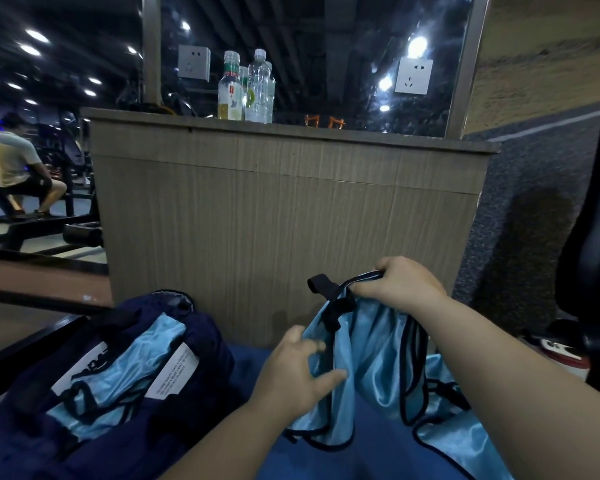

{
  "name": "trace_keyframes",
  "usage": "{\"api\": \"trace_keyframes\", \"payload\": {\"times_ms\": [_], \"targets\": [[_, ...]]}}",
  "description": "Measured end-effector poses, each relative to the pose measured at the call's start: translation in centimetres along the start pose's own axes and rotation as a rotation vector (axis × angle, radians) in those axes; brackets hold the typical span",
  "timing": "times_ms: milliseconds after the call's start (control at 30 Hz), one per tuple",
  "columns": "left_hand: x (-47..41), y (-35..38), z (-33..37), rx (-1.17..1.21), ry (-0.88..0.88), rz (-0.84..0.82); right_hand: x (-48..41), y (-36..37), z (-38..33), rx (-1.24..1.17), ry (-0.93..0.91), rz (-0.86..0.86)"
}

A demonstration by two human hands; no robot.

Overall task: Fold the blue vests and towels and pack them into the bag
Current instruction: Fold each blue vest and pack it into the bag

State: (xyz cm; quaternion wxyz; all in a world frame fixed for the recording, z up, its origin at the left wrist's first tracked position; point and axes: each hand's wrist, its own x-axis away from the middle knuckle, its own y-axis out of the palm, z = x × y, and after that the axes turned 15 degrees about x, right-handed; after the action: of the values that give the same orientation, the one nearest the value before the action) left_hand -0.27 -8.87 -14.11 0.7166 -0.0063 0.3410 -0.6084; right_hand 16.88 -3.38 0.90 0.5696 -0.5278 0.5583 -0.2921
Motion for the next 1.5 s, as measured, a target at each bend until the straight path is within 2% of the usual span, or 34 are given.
{"api": "trace_keyframes", "payload": {"times_ms": [133, 267, 333, 400, 500, 567, 767, 967, 1133, 1233, 1367, 1500], "targets": [[-0.5, -0.1, 0.4, 0.095, -0.027, 0.07, 0.1, -0.1, 0.1, 0.055, 0.038, 0.013], [-1.0, -1.3, 0.9, 0.458, -0.187, 0.176, 0.3, 0.0, 0.2, 0.186, 0.092, 0.05], [-1.3, -1.6, 1.0, 0.51, -0.217, 0.227, 0.5, 0.2, 0.0, 0.259, 0.099, 0.084], [-1.5, -1.6, 1.2, 0.474, -0.196, 0.257, 0.6, 0.4, -0.6, 0.304, 0.092, 0.107], [-1.3, -1.2, 1.9, 0.386, -0.103, 0.205, 0.8, 0.6, -1.8, 0.338, 0.069, 0.123], [-1.0, -0.9, 2.2, 0.35, -0.138, 0.16, 0.9, 0.8, -2.5, 0.356, 0.047, 0.131], [-0.7, 0.6, 2.1, 0.157, -0.206, 0.226, 1.6, 1.0, -4.2, 0.305, 0.009, 0.127], [-1.8, 0.3, 2.0, 0.037, -0.187, 0.345, 1.8, 0.8, -4.9, 0.222, -0.005, 0.094], [-2.4, -0.8, 1.4, 0.217, -0.079, 0.278, 1.3, 0.4, -3.8, 0.26, 0.013, 0.11], [-2.7, -2.3, 1.1, 0.221, -0.094, 0.155, 0.8, 0.2, -2.3, 0.34, -0.004, 0.111], [-3.3, -4.3, 0.8, -0.017, -0.107, -0.059, 0.5, 0.2, -1.1, 0.418, -0.028, 0.041], [-3.4, -5.1, 1.1, -0.322, -0.058, -0.129, 0.4, 0.3, -0.8, 0.447, -0.03, -0.015]]}}
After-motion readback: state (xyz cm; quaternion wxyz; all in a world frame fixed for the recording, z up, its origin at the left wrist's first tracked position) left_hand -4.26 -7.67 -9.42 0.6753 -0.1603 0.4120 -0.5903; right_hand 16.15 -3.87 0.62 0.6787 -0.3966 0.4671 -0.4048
